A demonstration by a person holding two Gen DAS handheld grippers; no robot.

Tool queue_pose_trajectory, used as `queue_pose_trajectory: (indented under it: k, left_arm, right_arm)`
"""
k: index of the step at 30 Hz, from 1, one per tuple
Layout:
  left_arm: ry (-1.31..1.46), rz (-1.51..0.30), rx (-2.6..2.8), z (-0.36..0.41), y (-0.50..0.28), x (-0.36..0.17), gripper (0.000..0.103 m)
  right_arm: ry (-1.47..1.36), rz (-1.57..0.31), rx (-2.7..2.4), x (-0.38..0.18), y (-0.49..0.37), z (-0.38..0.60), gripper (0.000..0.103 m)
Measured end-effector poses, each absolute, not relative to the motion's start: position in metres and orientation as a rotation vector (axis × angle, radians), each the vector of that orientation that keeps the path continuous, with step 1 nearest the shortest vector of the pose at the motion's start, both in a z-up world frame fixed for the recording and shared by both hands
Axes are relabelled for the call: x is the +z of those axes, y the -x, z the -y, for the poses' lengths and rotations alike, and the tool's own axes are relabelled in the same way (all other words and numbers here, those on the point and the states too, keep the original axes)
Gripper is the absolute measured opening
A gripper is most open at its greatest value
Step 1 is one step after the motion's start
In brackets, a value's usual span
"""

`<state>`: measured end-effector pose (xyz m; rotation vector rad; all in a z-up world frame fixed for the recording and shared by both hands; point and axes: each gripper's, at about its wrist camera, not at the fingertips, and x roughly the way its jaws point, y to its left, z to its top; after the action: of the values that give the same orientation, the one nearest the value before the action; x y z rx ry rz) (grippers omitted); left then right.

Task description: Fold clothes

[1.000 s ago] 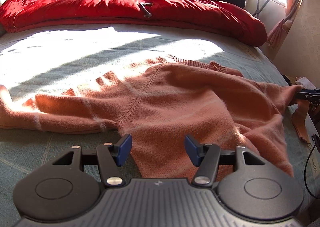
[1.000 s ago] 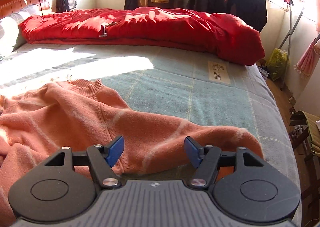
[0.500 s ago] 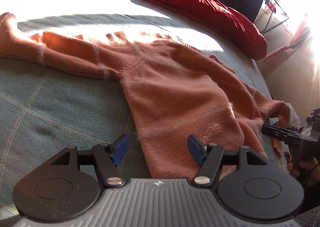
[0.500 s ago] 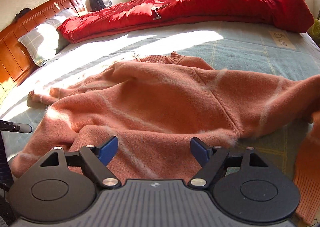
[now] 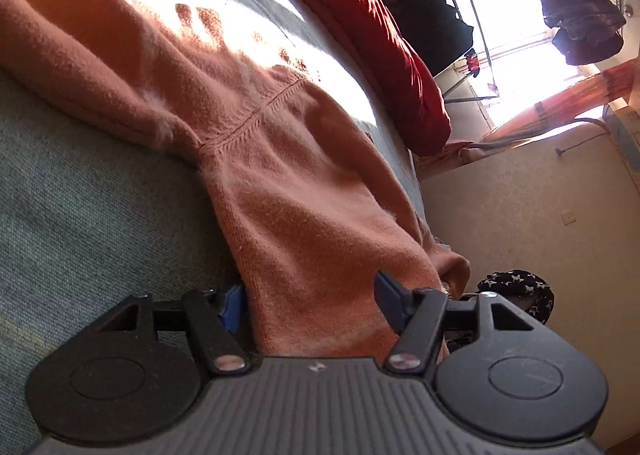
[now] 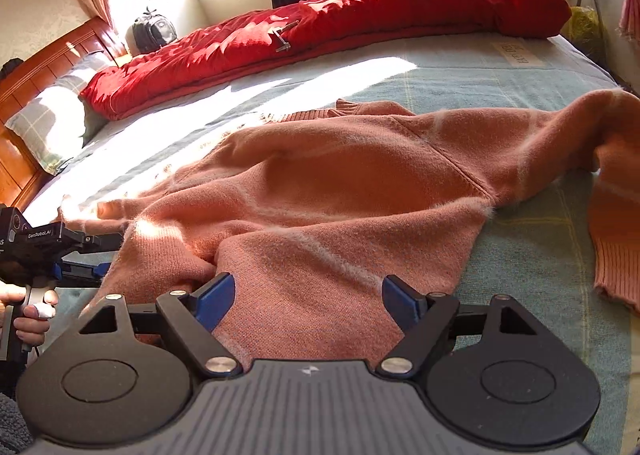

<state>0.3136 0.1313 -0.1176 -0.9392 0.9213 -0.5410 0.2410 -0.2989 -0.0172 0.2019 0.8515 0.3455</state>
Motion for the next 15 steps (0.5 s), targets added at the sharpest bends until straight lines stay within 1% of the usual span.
queue_pose_trajectory:
  k: [3,4,5,6,7,8,9,15]
  left_arm:
    - [0.973,-0.93,-0.653,-0.128,-0.318,-0.123,0.062]
    - [0.97,-0.934,-0.679,-0.127,-0.319,-0.124,0.059]
    - [0.955,-0.939,-0.692,-0.125,-0.319,-0.124,0.048]
    - [0.941,-0.941,-0.696,-0.125,-0.32,-0.123,0.032]
    - [0.927,-0.94,-0.69,-0.126,-0.321,-0.121,0.023]
    - [0.916,-0.934,-0.683,-0.129,-0.323,-0.119,0.008]
    - [0.907,-0.914,-0.672,-0.134,-0.325,-0.114,0.007]
    - [0.794,-0.75,-0.582,-0.17,-0.345,-0.075,0.006]
  right_arm:
    - [-0.23,-0.85,0.277,-0.017,-0.223,0.295,0.085]
    - [-0.241,-0.851,0.255,-0.017,-0.218,0.294,0.085]
    - [-0.251,-0.852,0.237,-0.018,-0.214,0.292,0.085]
    - [-0.261,-0.853,0.22,-0.019,-0.211,0.29,0.085]
    - [-0.269,-0.855,0.204,-0.02,-0.209,0.288,0.085]
    - [-0.274,-0.857,0.189,-0.021,-0.208,0.285,0.085]
    - [-0.273,-0.857,0.176,-0.021,-0.206,0.28,0.085]
    - [-0.238,-0.845,0.145,-0.01,-0.201,0.263,0.085]
